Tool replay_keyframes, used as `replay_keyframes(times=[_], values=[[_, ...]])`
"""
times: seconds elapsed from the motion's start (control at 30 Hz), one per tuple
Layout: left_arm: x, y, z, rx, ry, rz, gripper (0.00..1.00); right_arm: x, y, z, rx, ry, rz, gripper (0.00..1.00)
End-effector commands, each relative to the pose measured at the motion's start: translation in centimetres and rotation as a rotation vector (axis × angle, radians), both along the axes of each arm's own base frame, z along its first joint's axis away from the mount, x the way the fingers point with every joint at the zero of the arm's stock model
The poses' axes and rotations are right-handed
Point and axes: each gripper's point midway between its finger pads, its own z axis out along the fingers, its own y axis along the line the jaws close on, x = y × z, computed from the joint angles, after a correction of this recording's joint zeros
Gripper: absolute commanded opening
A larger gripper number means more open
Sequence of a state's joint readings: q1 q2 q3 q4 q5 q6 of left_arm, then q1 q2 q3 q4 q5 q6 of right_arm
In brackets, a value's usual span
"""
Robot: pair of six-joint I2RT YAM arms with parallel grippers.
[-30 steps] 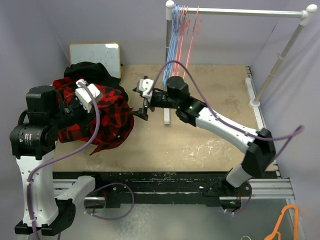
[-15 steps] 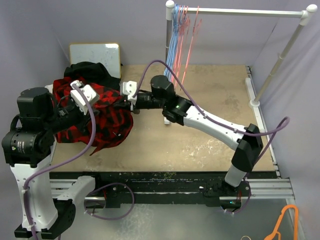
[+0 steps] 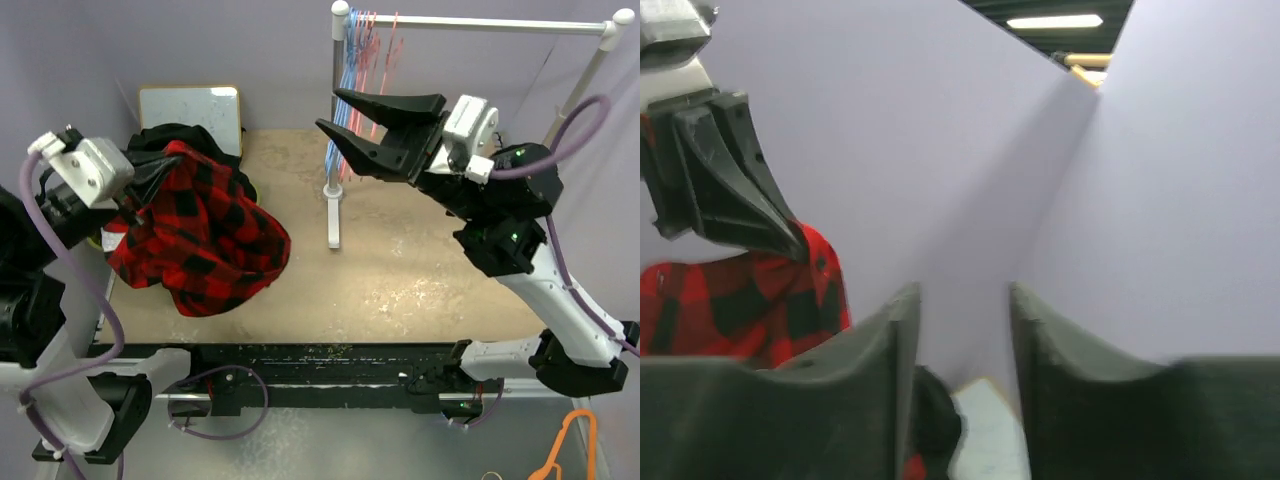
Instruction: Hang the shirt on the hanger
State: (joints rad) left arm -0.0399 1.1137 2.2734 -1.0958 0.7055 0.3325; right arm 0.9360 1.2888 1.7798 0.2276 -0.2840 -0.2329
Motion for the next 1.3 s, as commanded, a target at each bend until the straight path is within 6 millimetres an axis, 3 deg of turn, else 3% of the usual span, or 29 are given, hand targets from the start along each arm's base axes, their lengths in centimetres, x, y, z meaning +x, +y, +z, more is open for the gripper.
replay_keyframes(times=[0.0, 0.03, 0.07, 0.13, 0.23, 0.3, 0.37, 0.53, 0.73, 0.87, 1.0, 1.13, 1.2, 1.27], values=[[2.4, -2.6, 2.6, -0.092, -0.001, -0.167, 0.00, 2.9, 2.3, -7.2, -0.114, 0.198, -0.035, 0.74], [2.9, -2.7, 2.5, -0.100, 0.010, -0.171, 0.00, 2.7, 2.2, -8.8, -0.101, 0.251, -0.017, 0.95], [3.2, -2.7, 2.4, -0.101, 0.014, -0.170, 0.00, 2.5, 2.3, -10.6, -0.082, 0.328, 0.017, 0.99], [4.0, -2.6, 2.1, -0.101, 0.023, -0.159, 0.00, 1.6, 2.4, -13.8, -0.089, 0.410, 0.075, 1.00], [4.8, -2.4, 1.5, -0.095, 0.038, -0.145, 0.00, -2.3, 2.5, -17.5, -0.134, 0.465, 0.259, 1.00], [5.2, -2.4, 0.8, -0.090, 0.057, -0.142, 0.00, -4.7, 2.0, -17.3, -0.121, 0.444, 0.329, 1.00], [5.7, -2.4, -0.1, -0.086, 0.082, -0.139, 0.00, -5.5, 2.3, -16.5, -0.143, 0.415, 0.326, 1.00], [7.2, -2.3, -2.6, -0.079, 0.139, -0.123, 0.00, -4.6, 6.1, -15.9, -0.291, 0.358, 0.277, 1.00], [8.1, -2.2, -4.2, -0.087, 0.175, -0.110, 0.00, -2.2, 12.0, -19.4, -0.388, 0.393, 0.288, 1.00], [8.9, -1.6, -4.6, -0.101, 0.184, -0.064, 0.00, -0.1, 13.1, -18.6, -0.322, 0.447, 0.195, 1.00], [9.9, -1.1, -5.2, -0.115, 0.206, -0.020, 0.00, -1.3, 13.2, -17.3, -0.248, 0.483, 0.229, 1.00], [9.9, -1.3, -5.9, -0.131, 0.232, -0.030, 0.00, -3.2, 15.5, -18.3, -0.284, 0.487, 0.202, 1.00], [9.9, -1.3, -6.3, -0.136, 0.246, -0.025, 0.00, -3.0, 17.0, -19.6, -0.313, 0.496, 0.157, 0.89], [9.9, -1.1, -6.6, -0.139, 0.251, -0.006, 0.00, -2.7, 18.0, -20.7, -0.339, 0.503, 0.131, 0.53]])
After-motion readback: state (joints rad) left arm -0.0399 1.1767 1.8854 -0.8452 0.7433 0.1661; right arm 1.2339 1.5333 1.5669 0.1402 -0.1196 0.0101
